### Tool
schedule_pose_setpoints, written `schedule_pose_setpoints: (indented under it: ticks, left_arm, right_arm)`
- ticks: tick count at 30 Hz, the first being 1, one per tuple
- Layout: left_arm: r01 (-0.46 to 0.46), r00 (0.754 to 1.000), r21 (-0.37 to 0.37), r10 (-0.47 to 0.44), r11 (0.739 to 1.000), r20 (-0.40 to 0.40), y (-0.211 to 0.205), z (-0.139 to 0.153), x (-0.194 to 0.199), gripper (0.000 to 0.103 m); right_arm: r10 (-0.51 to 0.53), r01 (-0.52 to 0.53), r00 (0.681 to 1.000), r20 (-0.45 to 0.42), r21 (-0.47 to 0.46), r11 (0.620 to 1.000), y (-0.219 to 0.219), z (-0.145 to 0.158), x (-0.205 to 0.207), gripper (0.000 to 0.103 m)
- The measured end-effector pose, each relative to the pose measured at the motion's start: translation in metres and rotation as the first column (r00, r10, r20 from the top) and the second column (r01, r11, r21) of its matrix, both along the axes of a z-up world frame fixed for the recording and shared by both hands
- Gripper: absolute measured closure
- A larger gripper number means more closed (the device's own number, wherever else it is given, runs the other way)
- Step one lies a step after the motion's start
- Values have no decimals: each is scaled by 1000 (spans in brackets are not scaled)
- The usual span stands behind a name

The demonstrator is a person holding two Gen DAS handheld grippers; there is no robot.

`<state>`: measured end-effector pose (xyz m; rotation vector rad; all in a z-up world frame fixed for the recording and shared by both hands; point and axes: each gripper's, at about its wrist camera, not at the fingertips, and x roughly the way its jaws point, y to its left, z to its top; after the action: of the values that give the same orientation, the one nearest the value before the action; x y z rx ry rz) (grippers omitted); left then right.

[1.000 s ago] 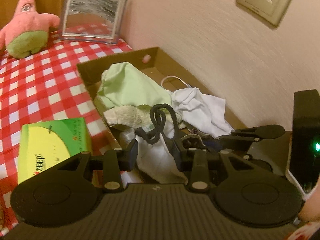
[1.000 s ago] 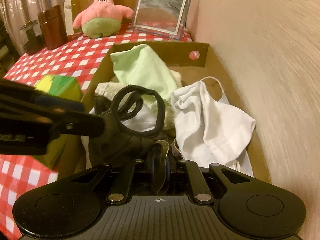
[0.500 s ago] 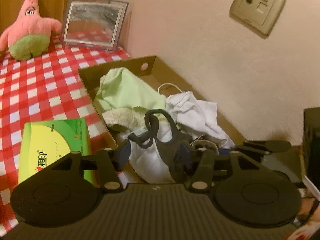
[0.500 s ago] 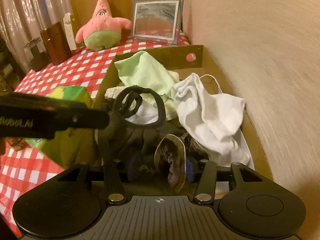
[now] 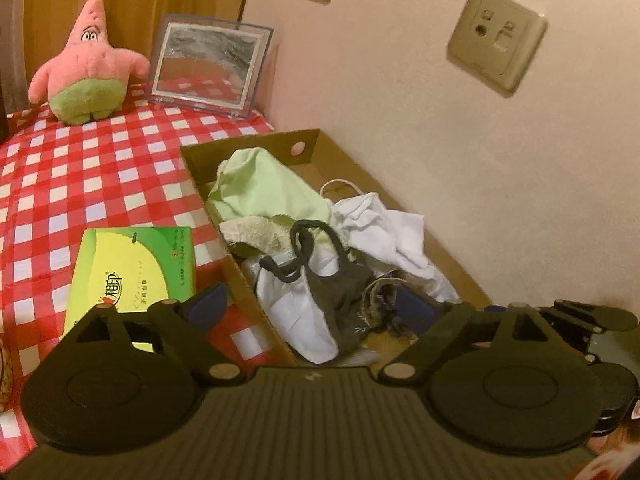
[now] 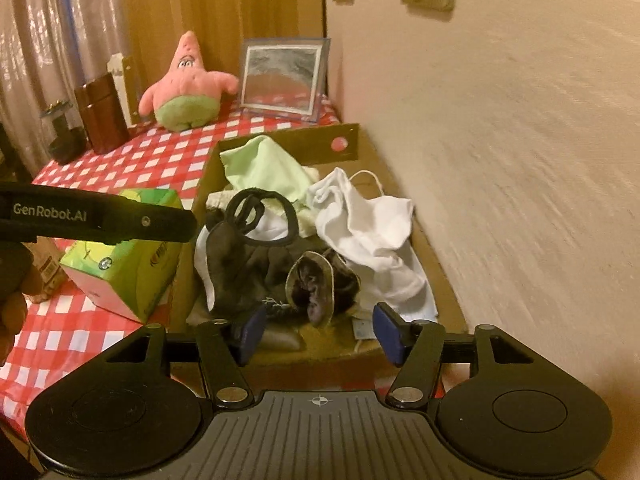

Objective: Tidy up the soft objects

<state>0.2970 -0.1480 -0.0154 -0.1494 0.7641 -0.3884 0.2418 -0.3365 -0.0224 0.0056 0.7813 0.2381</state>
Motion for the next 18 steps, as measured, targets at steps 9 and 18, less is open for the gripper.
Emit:
schedule_pose_setpoints:
  ticks: [9, 18]
  left_arm:
    - [-74, 997, -6, 74, 997, 10, 8, 29, -30, 1]
    - [-130, 991, 37, 131, 991, -25, 12, 29, -81, 0]
  right_arm:
    - [-25, 25, 1000, -13, 8, 1000, -5, 23, -22, 32]
    - [-39, 39, 999, -22, 11, 999, -5, 44, -53, 27]
